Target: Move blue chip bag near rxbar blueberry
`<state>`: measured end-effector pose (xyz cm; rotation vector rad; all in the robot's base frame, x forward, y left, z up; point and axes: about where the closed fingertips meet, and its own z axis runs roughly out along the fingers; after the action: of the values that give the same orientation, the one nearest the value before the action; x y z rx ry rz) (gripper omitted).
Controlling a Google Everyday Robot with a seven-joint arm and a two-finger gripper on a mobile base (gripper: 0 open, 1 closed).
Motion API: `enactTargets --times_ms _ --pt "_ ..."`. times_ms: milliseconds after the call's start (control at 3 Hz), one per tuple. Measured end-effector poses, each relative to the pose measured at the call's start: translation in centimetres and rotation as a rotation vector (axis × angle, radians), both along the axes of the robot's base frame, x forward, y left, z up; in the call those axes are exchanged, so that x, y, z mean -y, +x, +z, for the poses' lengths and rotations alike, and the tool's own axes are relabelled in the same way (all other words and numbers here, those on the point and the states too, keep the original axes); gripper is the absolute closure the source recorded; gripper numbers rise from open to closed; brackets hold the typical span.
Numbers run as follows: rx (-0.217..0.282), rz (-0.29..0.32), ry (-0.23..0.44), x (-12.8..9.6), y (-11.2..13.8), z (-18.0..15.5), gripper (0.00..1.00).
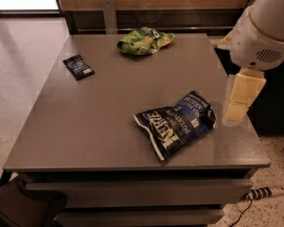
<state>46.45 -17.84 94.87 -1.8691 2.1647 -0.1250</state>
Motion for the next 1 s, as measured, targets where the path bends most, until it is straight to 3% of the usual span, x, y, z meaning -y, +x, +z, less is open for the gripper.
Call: enactTargets --times_ms 333,667,1000 --pt "-0.059 0.101 -0.069 -3.2 1.9 -4.7 0.0" --pt "-0.104 0.159 -0.066 -5.6 2.8 -8.6 0.0" --pt "-0.138 0.164 -0.022 -6.2 3.2 -11.6 0.0"
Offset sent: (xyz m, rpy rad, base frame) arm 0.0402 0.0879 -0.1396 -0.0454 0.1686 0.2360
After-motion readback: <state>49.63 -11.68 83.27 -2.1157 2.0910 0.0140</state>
